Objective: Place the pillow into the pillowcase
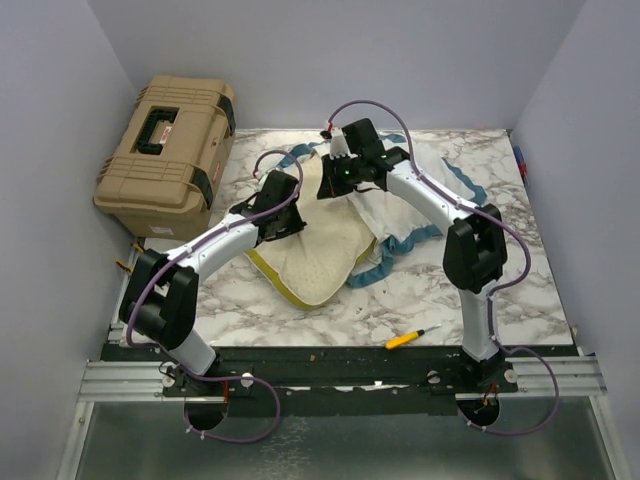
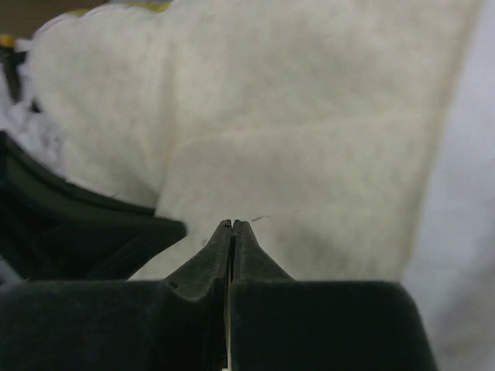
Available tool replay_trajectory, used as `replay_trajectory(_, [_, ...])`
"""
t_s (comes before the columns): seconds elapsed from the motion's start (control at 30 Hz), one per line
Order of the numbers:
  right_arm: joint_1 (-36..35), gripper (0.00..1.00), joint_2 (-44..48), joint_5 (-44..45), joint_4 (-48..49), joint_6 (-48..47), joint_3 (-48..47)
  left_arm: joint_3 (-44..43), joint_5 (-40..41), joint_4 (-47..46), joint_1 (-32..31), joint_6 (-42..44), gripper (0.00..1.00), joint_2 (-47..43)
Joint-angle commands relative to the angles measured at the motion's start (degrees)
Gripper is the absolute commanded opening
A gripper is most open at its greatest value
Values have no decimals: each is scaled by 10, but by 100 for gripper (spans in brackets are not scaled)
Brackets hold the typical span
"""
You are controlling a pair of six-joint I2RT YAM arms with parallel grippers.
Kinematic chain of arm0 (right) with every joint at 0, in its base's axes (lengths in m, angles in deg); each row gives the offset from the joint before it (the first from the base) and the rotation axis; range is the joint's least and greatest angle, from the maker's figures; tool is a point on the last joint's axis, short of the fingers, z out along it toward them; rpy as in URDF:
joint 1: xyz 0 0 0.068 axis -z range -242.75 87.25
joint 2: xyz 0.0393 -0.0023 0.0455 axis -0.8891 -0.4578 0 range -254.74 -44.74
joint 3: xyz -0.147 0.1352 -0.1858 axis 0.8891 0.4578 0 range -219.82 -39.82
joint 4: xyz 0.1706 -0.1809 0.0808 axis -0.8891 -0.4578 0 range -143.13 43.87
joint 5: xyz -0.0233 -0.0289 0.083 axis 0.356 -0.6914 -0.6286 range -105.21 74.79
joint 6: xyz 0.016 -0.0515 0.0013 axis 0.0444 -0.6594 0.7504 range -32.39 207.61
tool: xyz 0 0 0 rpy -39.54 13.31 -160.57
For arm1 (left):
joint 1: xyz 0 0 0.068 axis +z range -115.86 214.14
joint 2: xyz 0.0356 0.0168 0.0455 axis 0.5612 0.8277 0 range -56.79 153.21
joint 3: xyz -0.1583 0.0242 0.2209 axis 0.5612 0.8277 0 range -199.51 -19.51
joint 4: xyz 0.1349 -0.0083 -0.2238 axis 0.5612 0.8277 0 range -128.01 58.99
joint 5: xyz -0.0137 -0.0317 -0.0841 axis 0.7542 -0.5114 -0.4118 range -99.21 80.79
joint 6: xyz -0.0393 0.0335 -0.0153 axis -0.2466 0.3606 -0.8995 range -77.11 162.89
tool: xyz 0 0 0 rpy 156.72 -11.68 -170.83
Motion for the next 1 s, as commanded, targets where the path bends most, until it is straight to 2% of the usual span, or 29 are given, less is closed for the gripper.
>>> replay_trajectory(0.0, [-2,0,83,-211,46,65,56,-54,-29,-113,-7,-10,0,-36])
replay_trajectory(0.13, [-3,0,133,-296,125,143,131,-73,-41,-138,-7,-19,0,-31])
replay_trajectory(0.2, [-3,0,152,-291,139,157,161,-75,-41,-140,-7,-21,0,-30])
replay_trajectory(0.27, [-2,0,163,-228,104,137,165,-66,-41,-139,-7,-19,0,-36])
replay_trajectory(0.33, [-2,5,165,-137,60,115,156,-50,-38,-134,-5,-19,0,-49])
replay_trajectory(0.5, [0,28,161,74,1,70,124,-5,-18,-115,-3,-23,0,-94])
replay_trajectory(0.63, [0,57,138,214,-18,28,102,24,-19,-110,-3,-30,0,-110])
replay_trajectory(0.7, [0,65,122,272,-19,9,98,33,-23,-109,-3,-32,0,-112])
replay_trajectory(0.83, [0,73,94,349,-10,-9,102,35,-40,-110,-3,-34,0,-105])
replay_trajectory(0.97, [-1,74,60,356,-15,-12,98,34,-41,-110,-3,-34,0,-99])
